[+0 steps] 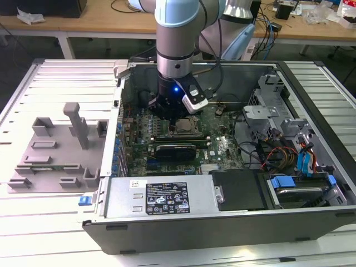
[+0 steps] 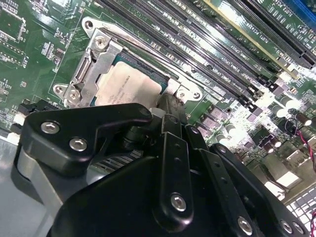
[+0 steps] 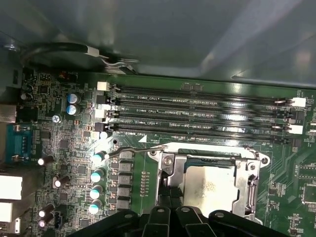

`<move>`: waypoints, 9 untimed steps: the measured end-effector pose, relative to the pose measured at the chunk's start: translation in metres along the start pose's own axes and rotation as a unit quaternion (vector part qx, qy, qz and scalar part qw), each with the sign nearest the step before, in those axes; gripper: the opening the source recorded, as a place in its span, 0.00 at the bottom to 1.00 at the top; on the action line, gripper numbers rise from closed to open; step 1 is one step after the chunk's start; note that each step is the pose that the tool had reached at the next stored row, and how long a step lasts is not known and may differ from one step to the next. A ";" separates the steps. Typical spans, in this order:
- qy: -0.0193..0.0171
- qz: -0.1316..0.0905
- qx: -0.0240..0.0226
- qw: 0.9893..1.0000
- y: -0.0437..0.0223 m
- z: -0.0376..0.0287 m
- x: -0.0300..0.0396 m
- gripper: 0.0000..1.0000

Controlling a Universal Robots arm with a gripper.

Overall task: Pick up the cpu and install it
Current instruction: 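Close the cpu cover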

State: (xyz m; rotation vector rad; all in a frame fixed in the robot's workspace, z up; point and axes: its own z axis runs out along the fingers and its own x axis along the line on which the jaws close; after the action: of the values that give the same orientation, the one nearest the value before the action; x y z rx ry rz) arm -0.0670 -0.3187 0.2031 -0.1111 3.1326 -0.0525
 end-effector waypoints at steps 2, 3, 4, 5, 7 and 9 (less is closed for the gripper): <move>0.000 0.000 0.000 1.000 -0.0002 -0.0032 0.0000 0.11; 0.000 0.000 0.000 1.000 -0.0003 -0.0053 0.0000 0.11; 0.000 0.000 0.000 1.000 -0.0003 -0.0066 0.0000 0.11; 0.000 0.000 0.000 1.000 -0.0003 -0.0081 0.0000 0.11; 0.000 0.000 0.000 1.000 -0.0005 -0.0121 0.0000 0.11; 0.000 0.000 0.000 1.000 -0.0007 -0.0195 -0.0001 0.11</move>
State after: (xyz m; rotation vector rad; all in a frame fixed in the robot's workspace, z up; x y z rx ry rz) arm -0.0670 -0.3188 0.2226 -0.1110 3.1324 -0.0523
